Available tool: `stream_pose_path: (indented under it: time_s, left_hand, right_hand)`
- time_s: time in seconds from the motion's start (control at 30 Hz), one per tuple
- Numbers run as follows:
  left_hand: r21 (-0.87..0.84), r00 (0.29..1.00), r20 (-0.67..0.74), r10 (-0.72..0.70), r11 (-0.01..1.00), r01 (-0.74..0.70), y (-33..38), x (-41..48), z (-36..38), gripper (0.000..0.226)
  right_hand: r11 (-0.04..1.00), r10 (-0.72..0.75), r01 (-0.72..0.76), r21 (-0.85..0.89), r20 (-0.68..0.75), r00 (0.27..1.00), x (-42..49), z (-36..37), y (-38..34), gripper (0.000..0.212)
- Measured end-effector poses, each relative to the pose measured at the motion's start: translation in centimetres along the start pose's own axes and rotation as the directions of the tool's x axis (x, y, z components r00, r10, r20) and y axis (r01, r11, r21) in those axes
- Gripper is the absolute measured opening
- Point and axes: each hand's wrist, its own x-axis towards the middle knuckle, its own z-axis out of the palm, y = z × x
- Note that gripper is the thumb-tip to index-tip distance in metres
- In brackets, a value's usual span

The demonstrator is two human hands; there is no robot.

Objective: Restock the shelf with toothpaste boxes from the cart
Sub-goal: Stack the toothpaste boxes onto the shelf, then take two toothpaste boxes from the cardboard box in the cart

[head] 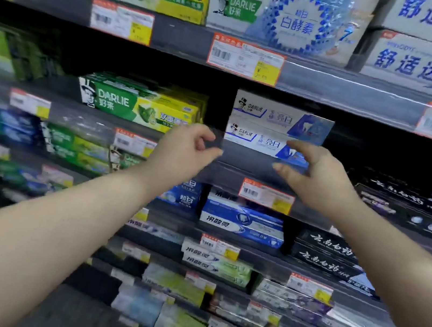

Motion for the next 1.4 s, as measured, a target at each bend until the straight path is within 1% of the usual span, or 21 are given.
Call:
stream_pose_path:
  time_s: [0.07, 0.13, 0.2, 0.23, 0.3, 0.4, 0.5, 0.57, 0.67, 0.77, 0.87, 1.0, 1.13, 1.23, 1.3, 1.4]
  left_hand:
    - [0.052, 0.996, 0.079, -0.033, 0.998, 0.029, -1.3, -2.3, -1.7, 0.035]
    - [0.187, 0.984, 0.133, -0.117, 0.978, 0.091, -3.0, -4.1, -3.4, 0.043]
    - [0.329, 0.96, 0.158, -0.231, 0.929, 0.169, -4.7, -5.8, -5.2, 0.05]
    - [0.39, 0.945, 0.163, -0.285, 0.898, 0.204, -5.6, -6.7, -6.2, 0.052]
    - [0.472, 0.924, 0.157, -0.348, 0.849, 0.24, -7.6, -8.6, -8.3, 0.054]
    - [0.509, 0.903, 0.12, -0.413, 0.806, 0.302, -11.1, -11.6, -12.1, 0.055]
    - [0.566, 0.846, 0.074, -0.528, 0.72, 0.4, -15.0, -14.5, -16.7, 0.06]
    - [0.575, 0.814, 0.046, -0.579, 0.681, 0.452, -18.0, -16.7, -20.3, 0.057]
    - [0.566, 0.765, -0.001, -0.643, 0.63, 0.531, -22.8, -20.7, -26.3, 0.05]
    - [0.557, 0.708, -0.046, -0.705, 0.57, 0.604, -27.2, -24.5, -32.5, 0.052]
    - [0.573, 0.657, -0.085, -0.749, 0.503, 0.647, -30.7, -27.8, -38.7, 0.055]
    - [0.549, 0.63, -0.149, -0.762, 0.466, 0.694, -34.7, -31.3, -46.1, 0.052]
    - [0.544, 0.597, -0.212, -0.774, 0.414, 0.73, -38.0, -33.5, -50.9, 0.051]
    - [0.523, 0.574, -0.246, -0.781, 0.392, 0.757, -40.6, -34.6, -53.7, 0.049]
    - [0.488, 0.536, -0.276, -0.798, 0.364, 0.793, -42.8, -35.1, -55.8, 0.05]
    - [0.468, 0.467, -0.343, -0.815, 0.283, 0.837, -46.3, -35.4, -59.7, 0.05]
  right_hand:
    - [0.994, -0.102, 0.104, -0.028, 0.07, 0.992, -1.0, 1.1, -1.9, 0.057]
    - [0.986, -0.161, 0.166, -0.015, 0.153, 0.975, -1.7, 2.4, -3.9, 0.057]
    - [0.974, -0.218, 0.227, -0.013, 0.229, 0.949, -2.3, 4.0, -6.0, 0.057]
    - [0.965, -0.248, 0.261, -0.018, 0.264, 0.932, -2.6, 4.9, -7.0, 0.058]
    - [0.951, -0.286, 0.31, -0.022, 0.327, 0.901, -3.2, 6.8, -9.2, 0.058]
    - [0.935, -0.319, 0.355, -0.003, 0.432, 0.844, -4.0, 10.1, -12.8, 0.06]
    - [0.907, -0.355, 0.421, 0.003, 0.542, 0.762, -4.6, 13.7, -17.6, 0.063]
    - [0.897, -0.364, 0.442, 0.016, 0.594, 0.717, -4.9, 16.4, -21.4, 0.062]
    - [0.879, -0.396, 0.474, 0.053, 0.635, 0.663, -5.6, 21.0, -28.0, 0.062]
    - [0.858, -0.418, 0.506, 0.087, 0.691, 0.59, -6.9, 25.8, -34.9, 0.062]
    - [0.82, -0.445, 0.564, 0.095, 0.725, 0.525, -8.4, 30.4, -41.4, 0.062]
    - [0.782, -0.492, 0.609, 0.135, 0.734, 0.469, -10.6, 35.3, -49.7, 0.061]
    - [0.734, -0.535, 0.655, 0.179, 0.746, 0.396, -11.3, 39.4, -56.5, 0.063]
    - [0.7, -0.562, 0.687, 0.196, 0.745, 0.36, -10.6, 42.8, -61.2, 0.062]
    - [0.671, -0.587, 0.709, 0.217, 0.74, 0.329, -9.9, 45.4, -64.5, 0.059]
    - [0.605, -0.626, 0.759, 0.241, 0.733, 0.266, -8.5, 50.0, -69.9, 0.057]
